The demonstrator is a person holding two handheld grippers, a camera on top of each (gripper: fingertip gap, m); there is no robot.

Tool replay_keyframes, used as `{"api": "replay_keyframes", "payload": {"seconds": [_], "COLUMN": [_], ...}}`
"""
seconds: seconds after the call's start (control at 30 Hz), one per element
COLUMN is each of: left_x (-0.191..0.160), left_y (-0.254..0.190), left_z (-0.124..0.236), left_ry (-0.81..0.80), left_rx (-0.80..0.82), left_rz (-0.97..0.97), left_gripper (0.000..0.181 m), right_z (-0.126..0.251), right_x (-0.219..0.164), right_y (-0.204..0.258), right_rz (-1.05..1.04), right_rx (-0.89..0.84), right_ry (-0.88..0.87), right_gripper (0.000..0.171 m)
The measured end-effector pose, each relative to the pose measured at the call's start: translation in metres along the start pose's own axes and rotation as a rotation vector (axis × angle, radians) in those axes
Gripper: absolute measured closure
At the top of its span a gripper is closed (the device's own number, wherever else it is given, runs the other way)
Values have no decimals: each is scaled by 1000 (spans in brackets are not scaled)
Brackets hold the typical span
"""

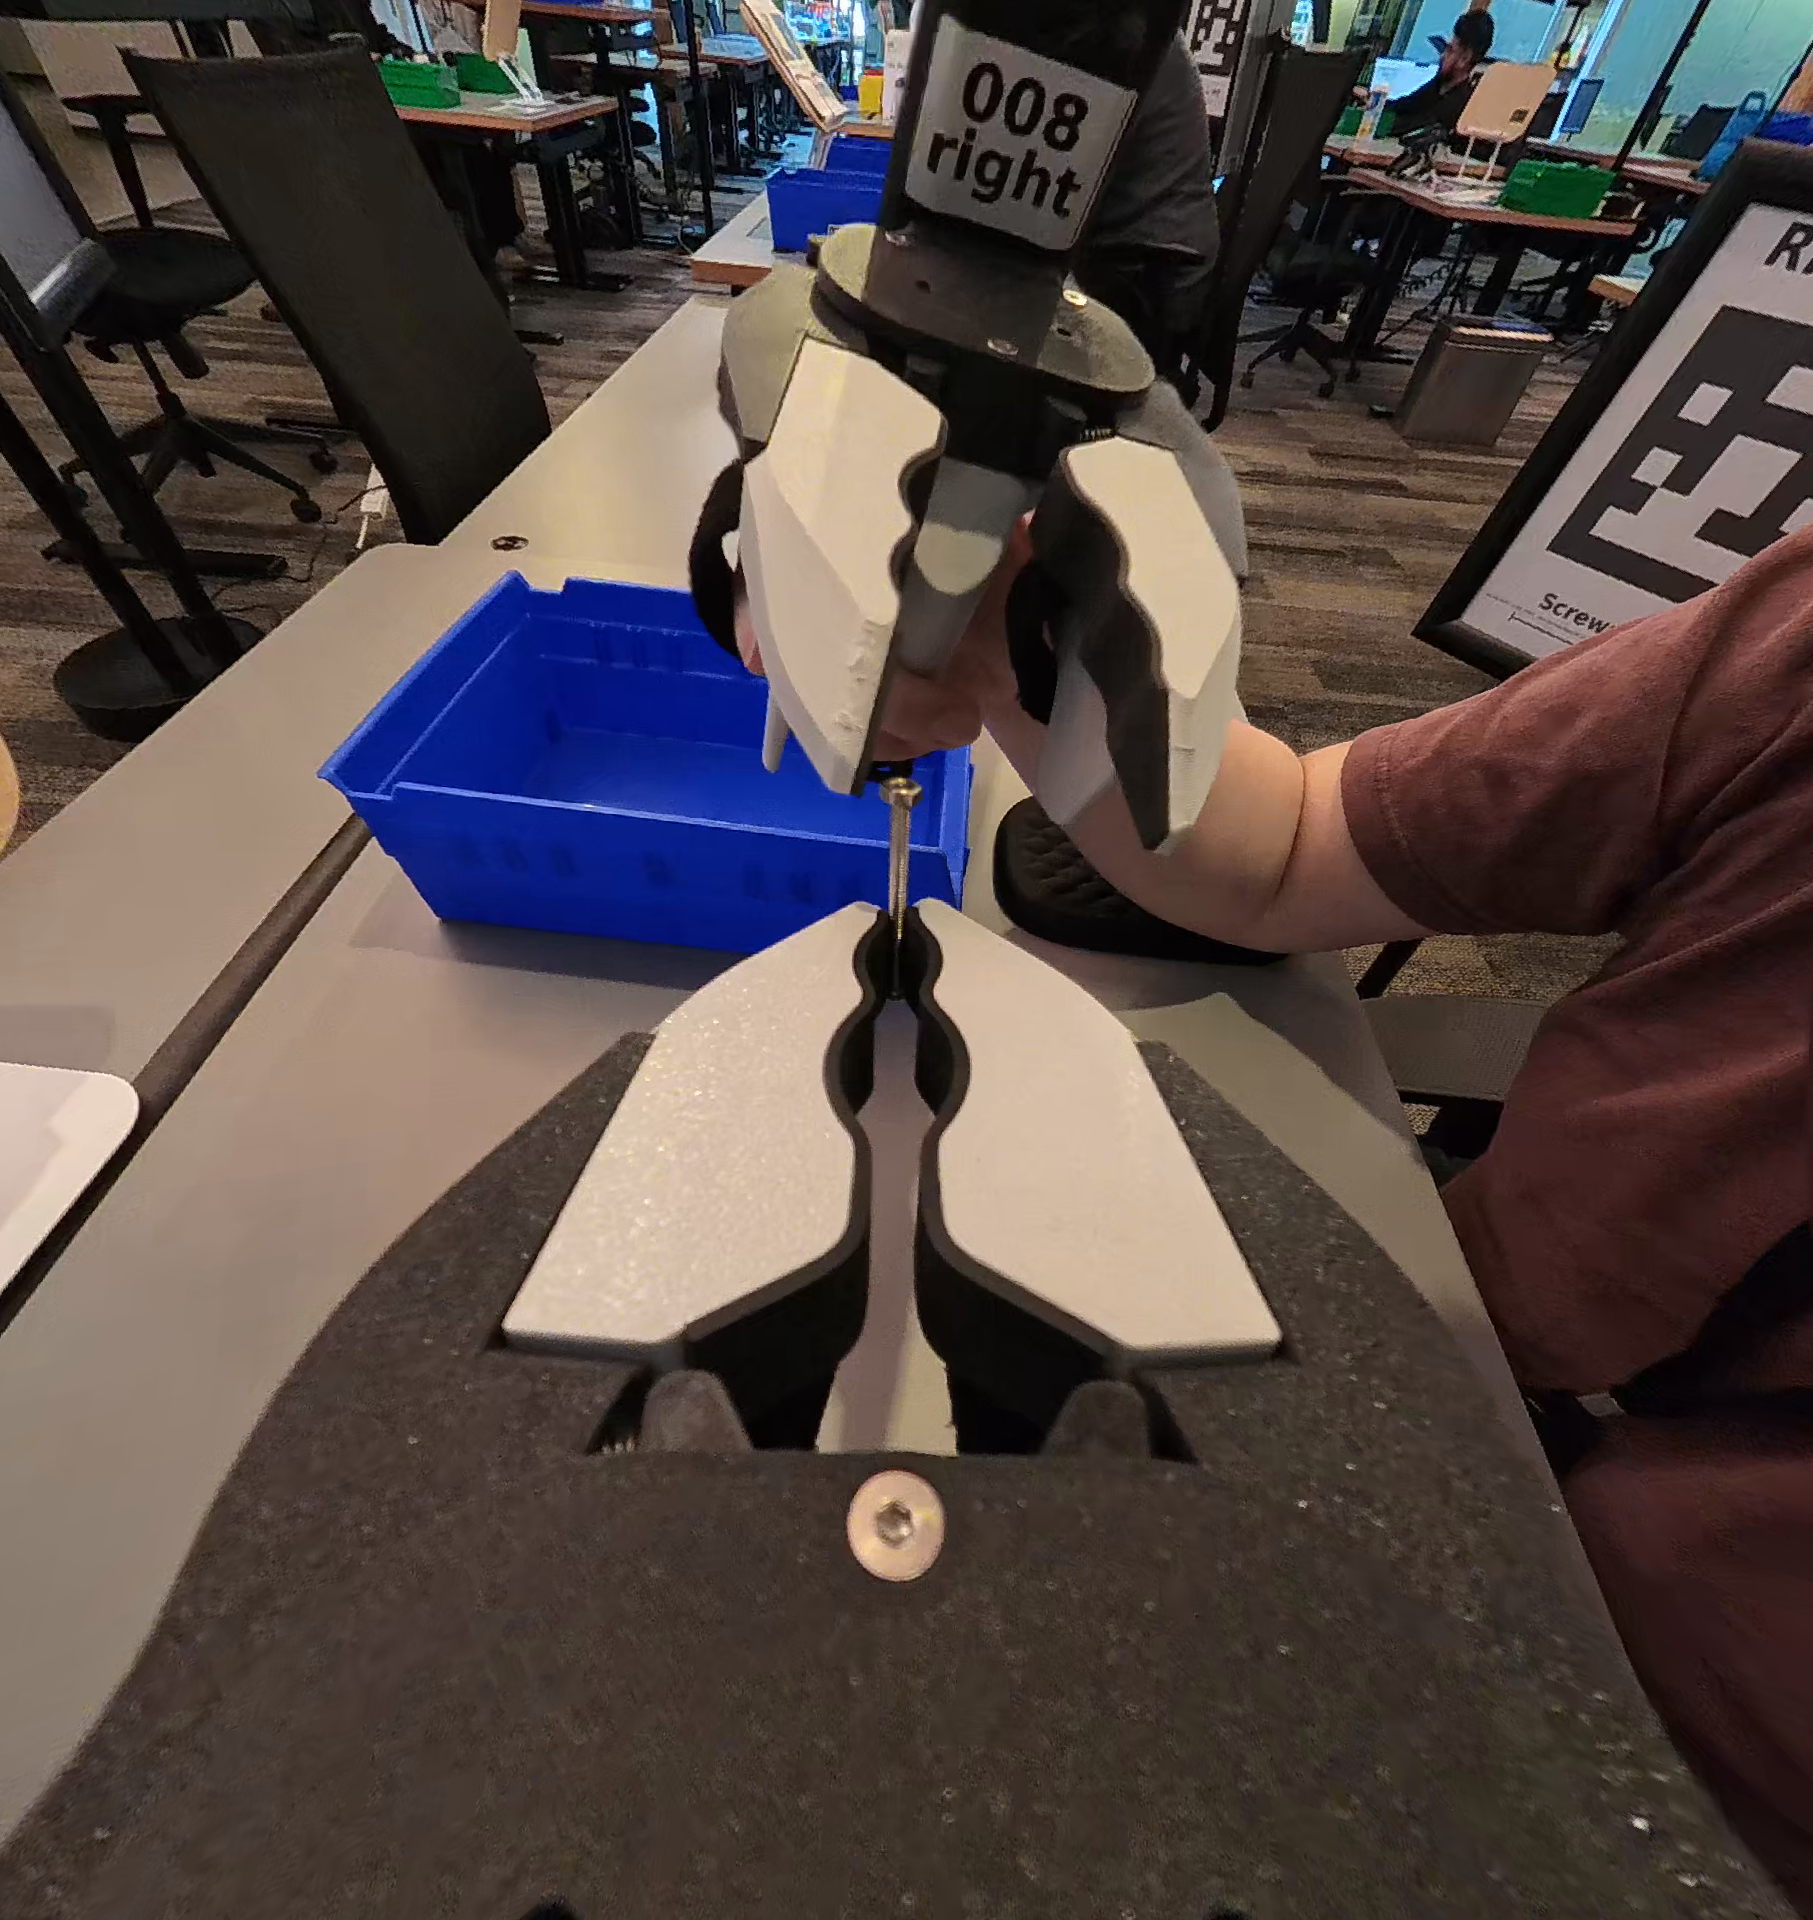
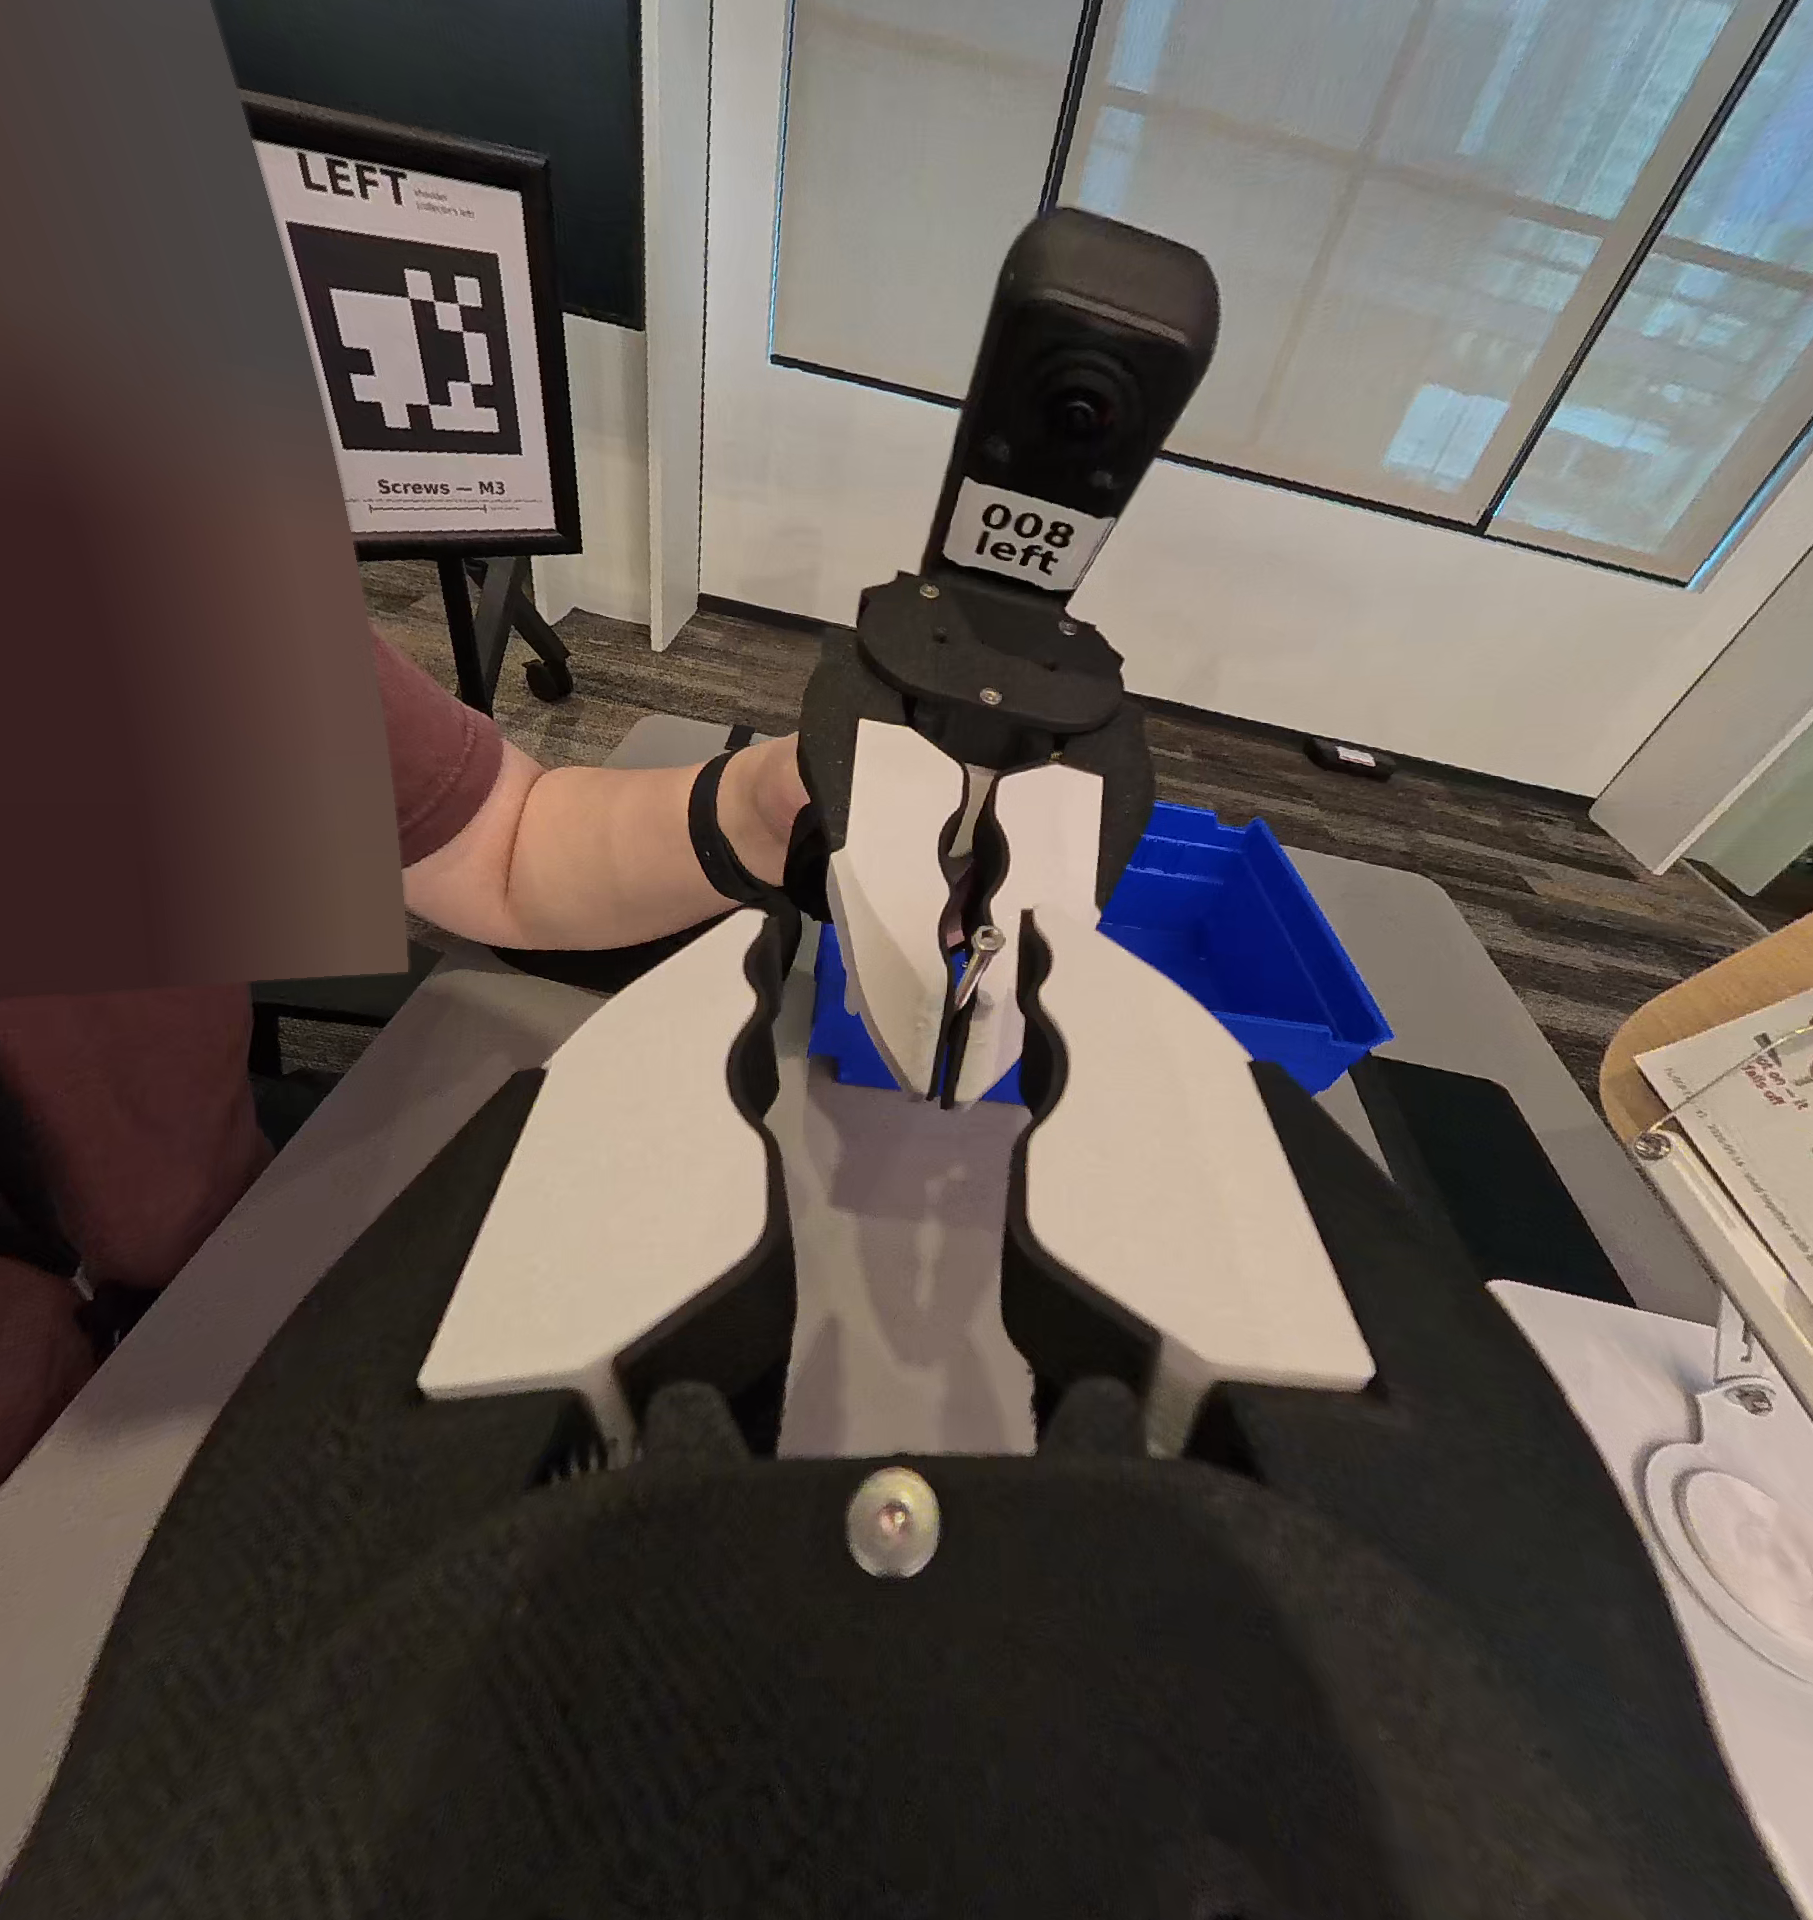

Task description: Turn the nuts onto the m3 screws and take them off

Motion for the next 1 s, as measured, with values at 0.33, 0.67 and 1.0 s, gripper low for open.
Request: {"api": "replay_keyframes", "payload": {"seconds": [0.33, 0.67, 1.0], "left_x": [0, 0, -2], "left_y": [2, 0, 1], "left_z": [4, 1, 0], "left_ry": [-2, 10, 18], "left_rx": [16, 6, 3], "left_rz": [9, 6, 18], "left_gripper": [180, 180, 180], "right_z": [3, -2, 2], "right_x": [-2, -3, -1], "right_y": [1, 2, 0], "right_rz": [22, 24, 29], "right_rx": [-23, -24, -51], "right_ry": [50, 50, 39], "right_gripper": [129, 128, 129]}}
Point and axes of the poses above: each gripper's, where its closed fingertips meet, z back along the fingers, x out of its top, y = z × x across the jaws, the point moved 5 cm from there along z, back along the fingers, and after that the axes turned 9 degrees about -z, right-handed, at the moved point
